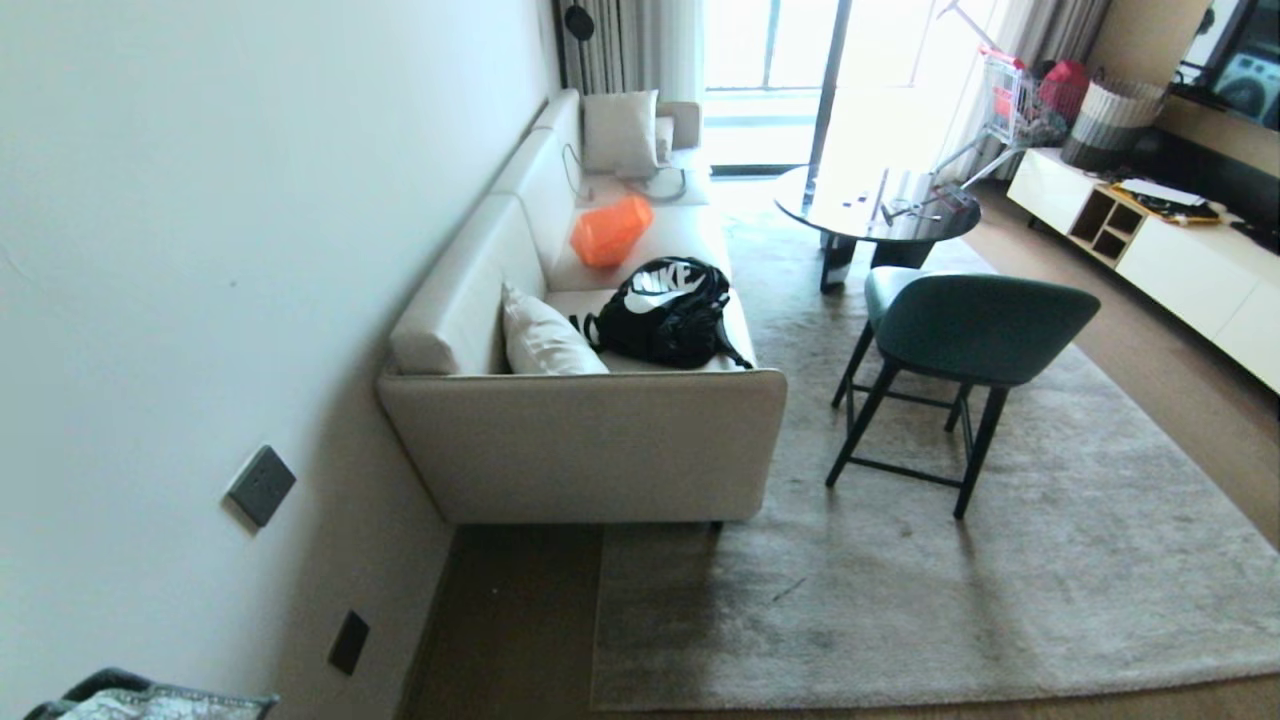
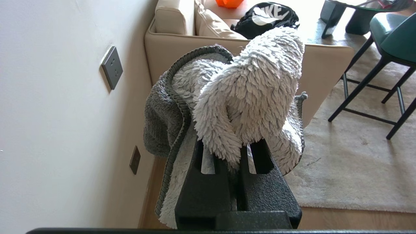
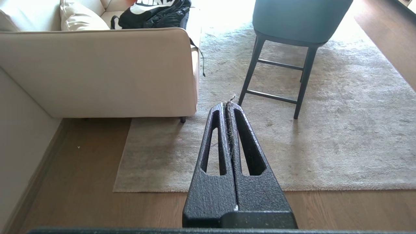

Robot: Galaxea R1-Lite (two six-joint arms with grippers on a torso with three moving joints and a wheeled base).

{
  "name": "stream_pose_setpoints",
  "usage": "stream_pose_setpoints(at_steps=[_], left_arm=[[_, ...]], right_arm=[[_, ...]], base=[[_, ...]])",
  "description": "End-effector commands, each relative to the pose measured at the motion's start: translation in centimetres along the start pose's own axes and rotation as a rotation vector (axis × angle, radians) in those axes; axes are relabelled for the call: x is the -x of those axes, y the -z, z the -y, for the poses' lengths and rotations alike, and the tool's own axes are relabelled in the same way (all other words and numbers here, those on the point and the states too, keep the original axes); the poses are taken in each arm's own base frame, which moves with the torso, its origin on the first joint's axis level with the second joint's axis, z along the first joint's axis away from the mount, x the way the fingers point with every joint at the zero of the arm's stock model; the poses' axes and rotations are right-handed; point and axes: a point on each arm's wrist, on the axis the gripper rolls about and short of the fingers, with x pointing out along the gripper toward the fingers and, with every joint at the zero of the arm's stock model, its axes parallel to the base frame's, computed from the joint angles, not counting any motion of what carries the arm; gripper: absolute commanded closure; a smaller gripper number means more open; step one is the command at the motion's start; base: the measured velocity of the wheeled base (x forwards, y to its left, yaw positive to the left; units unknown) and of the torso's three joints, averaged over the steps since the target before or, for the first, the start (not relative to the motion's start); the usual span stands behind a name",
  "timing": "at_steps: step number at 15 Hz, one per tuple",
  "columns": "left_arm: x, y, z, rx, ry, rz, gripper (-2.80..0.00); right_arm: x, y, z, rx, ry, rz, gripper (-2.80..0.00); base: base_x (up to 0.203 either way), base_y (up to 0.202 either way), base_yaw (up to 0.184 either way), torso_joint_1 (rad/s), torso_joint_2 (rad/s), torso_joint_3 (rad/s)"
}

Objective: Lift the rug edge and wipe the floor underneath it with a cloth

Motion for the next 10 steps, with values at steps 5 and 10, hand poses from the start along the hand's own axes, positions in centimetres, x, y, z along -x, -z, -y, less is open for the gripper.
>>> stream_pose_setpoints(at_steps=[5,10], left_arm=[[0.0,0.0,0.0,0.001,0.0,0.0,0.0],[0.0,0.0,0.0,0.002,0.0,0.0,0.0]], right_arm=[[-0.01,0.0,0.0,-0.002,0.0,-0.002,0.0],[-0.01,0.0,0.0,-0.002,0.0,-0.002,0.0]], base=[[0.0,0.0,0.0,0.0,0.0,0.0],[0.0,0.0,0.0,0.0,0.0,0.0]])
